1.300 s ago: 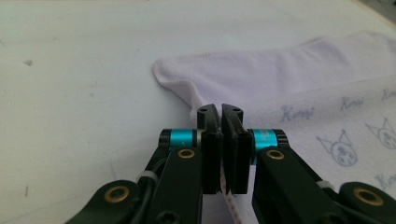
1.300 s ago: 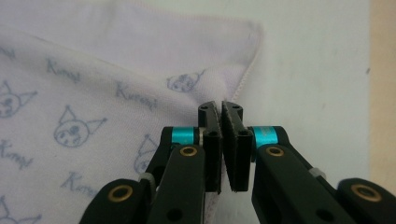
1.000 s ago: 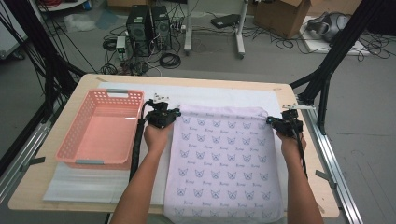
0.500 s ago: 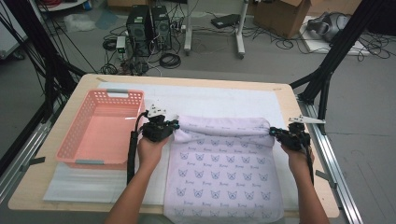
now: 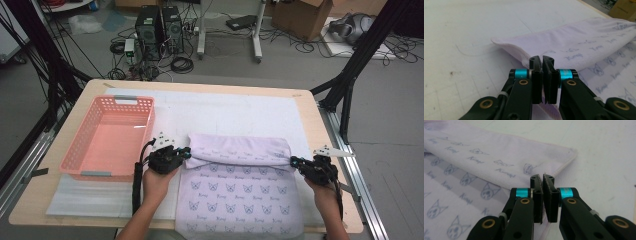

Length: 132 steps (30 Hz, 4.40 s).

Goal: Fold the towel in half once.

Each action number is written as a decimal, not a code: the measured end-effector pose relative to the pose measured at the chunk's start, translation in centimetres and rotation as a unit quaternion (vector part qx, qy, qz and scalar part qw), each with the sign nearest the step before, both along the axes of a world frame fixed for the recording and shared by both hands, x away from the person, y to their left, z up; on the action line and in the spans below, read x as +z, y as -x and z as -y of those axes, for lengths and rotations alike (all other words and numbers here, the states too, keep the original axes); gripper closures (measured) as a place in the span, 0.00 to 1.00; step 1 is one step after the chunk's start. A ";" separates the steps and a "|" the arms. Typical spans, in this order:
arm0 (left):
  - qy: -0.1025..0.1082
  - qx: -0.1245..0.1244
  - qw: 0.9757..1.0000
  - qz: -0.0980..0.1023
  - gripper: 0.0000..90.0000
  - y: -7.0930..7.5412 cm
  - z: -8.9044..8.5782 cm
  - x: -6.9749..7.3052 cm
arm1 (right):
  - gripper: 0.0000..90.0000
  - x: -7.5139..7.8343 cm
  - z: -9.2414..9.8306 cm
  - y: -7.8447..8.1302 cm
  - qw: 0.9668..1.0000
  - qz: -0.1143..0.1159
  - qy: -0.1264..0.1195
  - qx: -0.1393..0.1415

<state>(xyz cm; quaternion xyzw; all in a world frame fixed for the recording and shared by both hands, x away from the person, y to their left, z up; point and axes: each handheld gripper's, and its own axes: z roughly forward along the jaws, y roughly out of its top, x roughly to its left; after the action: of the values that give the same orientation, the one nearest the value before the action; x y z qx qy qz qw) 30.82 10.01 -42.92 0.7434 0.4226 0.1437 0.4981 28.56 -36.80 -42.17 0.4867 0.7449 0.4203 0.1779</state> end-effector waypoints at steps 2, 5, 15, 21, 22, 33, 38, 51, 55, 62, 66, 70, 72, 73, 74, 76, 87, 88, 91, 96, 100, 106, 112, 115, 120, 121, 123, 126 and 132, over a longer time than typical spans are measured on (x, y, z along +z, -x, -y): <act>0.000 -0.004 1.000 0.001 0.96 0.6 -0.1 -0.3 | 0.96 -0.2 0.0 0.7 1.000 0.000 0.000 0.002; 0.006 -0.009 1.000 0.003 0.96 1.4 -0.3 -0.6 | 0.96 -0.3 0.0 1.7 1.000 0.003 -0.002 0.005; 0.015 -0.025 1.000 -0.005 0.96 3.8 -1.1 -2.1 | 0.96 -1.1 0.2 4.8 1.000 0.002 -0.008 0.019; 0.029 -0.044 0.999 -0.010 0.83 3.3 -1.1 -1.6 | 0.89 -1.5 0.2 5.4 1.000 -0.005 -0.006 0.022; 0.034 -0.036 0.999 -0.022 0.71 2.7 -1.1 -1.4 | 0.83 -1.2 0.3 5.1 1.000 -0.004 -0.013 0.018; 0.011 0.016 0.998 -0.058 0.47 -2.9 0.2 -0.6 | 0.60 0.9 -0.2 -0.9 0.999 -0.016 0.008 -0.044; -0.018 0.013 0.996 -0.092 0.50 -4.5 1.2 -1.2 | 0.56 1.2 -0.5 -2.9 0.998 -0.041 0.001 -0.057; -0.043 -0.001 0.996 -0.083 0.94 -4.6 1.8 -1.9 | 0.97 -1.2 -2.1 -5.2 0.991 -0.092 0.088 -0.044; -0.013 0.003 0.998 -0.060 0.94 -4.1 1.3 -0.9 | 0.98 -1.0 -1.5 -4.6 0.994 -0.073 0.079 -0.037; 0.017 -0.020 0.999 -0.028 0.94 -2.2 0.3 0.9 | 0.98 0.4 -0.6 -2.2 0.998 -0.033 0.044 -0.024; 0.037 -0.036 0.999 -0.010 0.94 -0.5 -0.3 1.5 | 0.98 1.3 -0.3 0.0 0.999 -0.007 0.033 -0.014; 0.044 -0.046 0.998 0.002 0.94 1.4 -1.1 1.4 | 0.98 2.1 0.0 2.5 1.000 0.014 0.027 0.001; 0.040 -0.053 0.998 0.006 0.94 2.3 -1.3 1.4 | 1.00 2.4 0.0 3.6 0.999 0.020 0.024 0.005; 0.040 -0.054 0.998 0.009 0.94 2.8 -1.3 1.4 | 1.00 2.5 0.0 4.1 0.999 0.025 0.025 0.006; 0.041 -0.057 0.997 0.013 0.94 3.3 -1.5 1.5 | 1.00 2.5 0.1 4.7 0.999 0.027 0.026 0.008; 0.043 -0.065 0.997 0.018 0.94 4.3 -1.7 1.6 | 1.00 2.5 0.3 5.9 0.999 0.033 0.021 0.010; 0.031 -0.075 0.997 0.008 0.94 5.1 -1.3 0.5 | 0.55 1.7 -1.5 3.1 1.000 0.010 0.021 -0.012; 0.033 -0.072 0.997 0.009 0.94 5.0 -1.2 0.4 | 0.54 1.7 -1.8 2.3 1.000 -0.003 0.023 -0.013; 0.032 -0.067 0.997 0.009 0.94 4.8 -1.3 0.4 | 0.55 1.4 -2.7 -0.3 0.999 -0.028 0.038 -0.016; 0.036 -0.047 0.998 0.030 0.93 4.5 -1.5 0.5 | 0.99 1.2 -2.6 -1.3 0.999 -0.030 0.029 0.010; 0.049 -0.049 0.997 0.046 0.93 4.8 -1.5 0.9 | 1.00 2.1 -1.9 0.3 1.000 0.005 0.024 0.013; 0.048 -0.057 0.995 0.059 0.92 6.1 -1.7 1.2 | 1.00 3.9 -0.9 3.7 0.998 0.051 0.002 0.023; 0.049 -0.078 0.995 0.044 0.92 8.0 -2.2 0.4 | 1.00 3.9 -0.5 7.6 0.997 0.061 -0.011 0.040; 0.037 -0.093 0.995 0.025 0.90 8.6 -2.2 -0.3 | 1.00 2.8 -0.4 9.3 0.998 0.051 -0.001 0.043; 0.040 -0.098 0.994 0.003 0.78 9.1 -2.7 -0.8 | 1.00 1.0 0.0 11.6 0.998 0.024 0.020 0.047; 0.046 -0.095 0.994 0.000 0.70 9.0 -3.0 -0.7 | 1.00 0.9 0.2 11.8 0.998 0.017 0.026 0.048; 0.052 -0.079 0.995 0.007 0.55 8.8 -3.4 -0.4 | 0.96 0.8 0.5 12.1 0.998 0.003 0.036 0.049; 0.065 -0.061 0.996 0.015 0.49 8.2 -3.8 0.0 | 0.75 1.2 1.0 11.9 0.999 0.026 0.036 0.015; 0.050 -0.045 0.998 0.011 0.52 6.0 -3.6 0.2 | 0.73 1.4 1.0 9.1 0.999 0.033 0.023 -0.016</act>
<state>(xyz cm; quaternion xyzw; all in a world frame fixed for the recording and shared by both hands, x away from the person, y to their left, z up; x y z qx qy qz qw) 24.87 13.61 -42.75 0.7343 0.3902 0.1079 0.5448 19.47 -37.81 -40.77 0.4803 0.7399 0.4163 0.2203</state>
